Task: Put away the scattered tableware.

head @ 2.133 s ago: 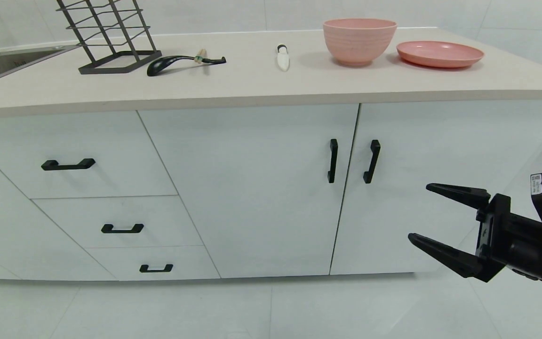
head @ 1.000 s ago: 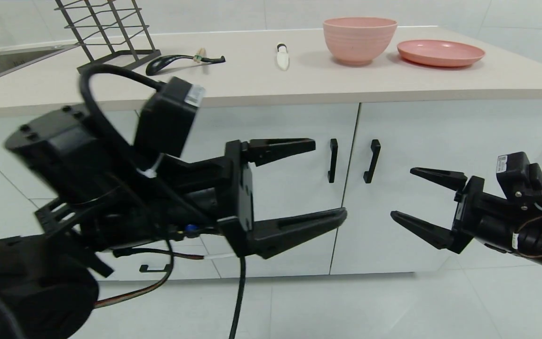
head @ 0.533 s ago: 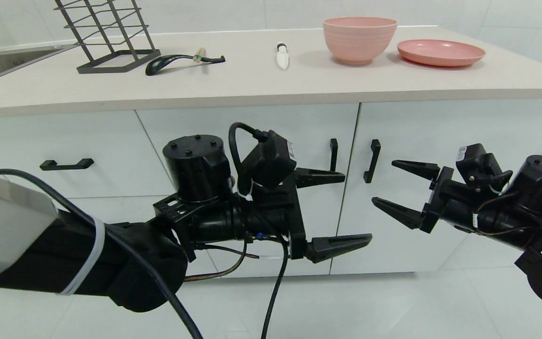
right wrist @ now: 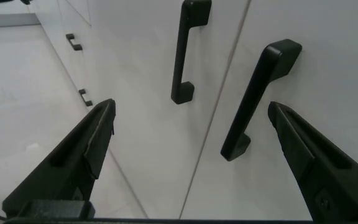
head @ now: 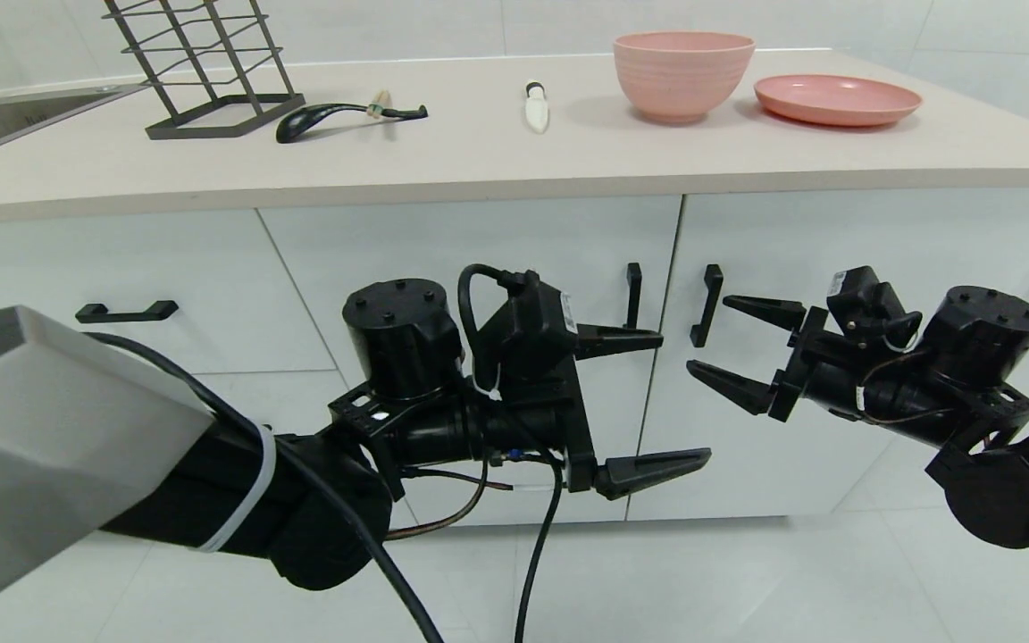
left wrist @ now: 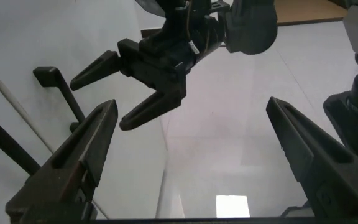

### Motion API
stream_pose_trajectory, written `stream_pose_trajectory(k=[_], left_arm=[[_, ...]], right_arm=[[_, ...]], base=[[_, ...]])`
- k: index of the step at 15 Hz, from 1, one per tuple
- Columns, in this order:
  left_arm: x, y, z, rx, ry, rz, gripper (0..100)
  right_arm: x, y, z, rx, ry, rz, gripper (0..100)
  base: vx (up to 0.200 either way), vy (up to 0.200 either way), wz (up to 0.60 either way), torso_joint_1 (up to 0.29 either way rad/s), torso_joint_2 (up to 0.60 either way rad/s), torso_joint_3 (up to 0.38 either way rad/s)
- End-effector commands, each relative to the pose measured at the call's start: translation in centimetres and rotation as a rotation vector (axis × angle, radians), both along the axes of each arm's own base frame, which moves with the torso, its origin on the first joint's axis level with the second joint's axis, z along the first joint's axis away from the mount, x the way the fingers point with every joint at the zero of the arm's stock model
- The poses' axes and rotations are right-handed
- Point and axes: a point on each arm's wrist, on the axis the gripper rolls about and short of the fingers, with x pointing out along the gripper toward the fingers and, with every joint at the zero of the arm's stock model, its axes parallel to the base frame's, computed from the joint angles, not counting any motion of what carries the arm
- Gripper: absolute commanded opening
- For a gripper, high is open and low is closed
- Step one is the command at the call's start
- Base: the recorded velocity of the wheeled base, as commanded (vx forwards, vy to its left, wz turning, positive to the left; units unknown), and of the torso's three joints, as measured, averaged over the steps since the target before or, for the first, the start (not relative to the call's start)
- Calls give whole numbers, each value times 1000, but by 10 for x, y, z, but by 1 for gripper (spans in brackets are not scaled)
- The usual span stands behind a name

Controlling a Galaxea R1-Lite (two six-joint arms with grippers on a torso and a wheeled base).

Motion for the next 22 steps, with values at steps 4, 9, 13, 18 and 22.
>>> stream_pose_trajectory(k=[4,9,13,18,22], left_arm=[[11,-9,3,-40,-23,7,100],[17,-22,27,-121,22,75,100],[15,-33,16,-99,72,145,100],[21,-26,19,-113,77,215,100],[23,-26,17,-113,78,223,100]], right_arm=[[12,4,-3,2,-10,6,100],[20,12,-4,9,-19,22,100],[18,19,-5,18,-7,47,100],[12,18,-9,9,27,104,100],[-36,5,1,-11,54,166,100]], base=[[0,0,0,0,0,0],[0,0,0,0,0,0],[0,0,0,0,0,0],[0,0,0,0,0,0],[0,0,0,0,0,0]])
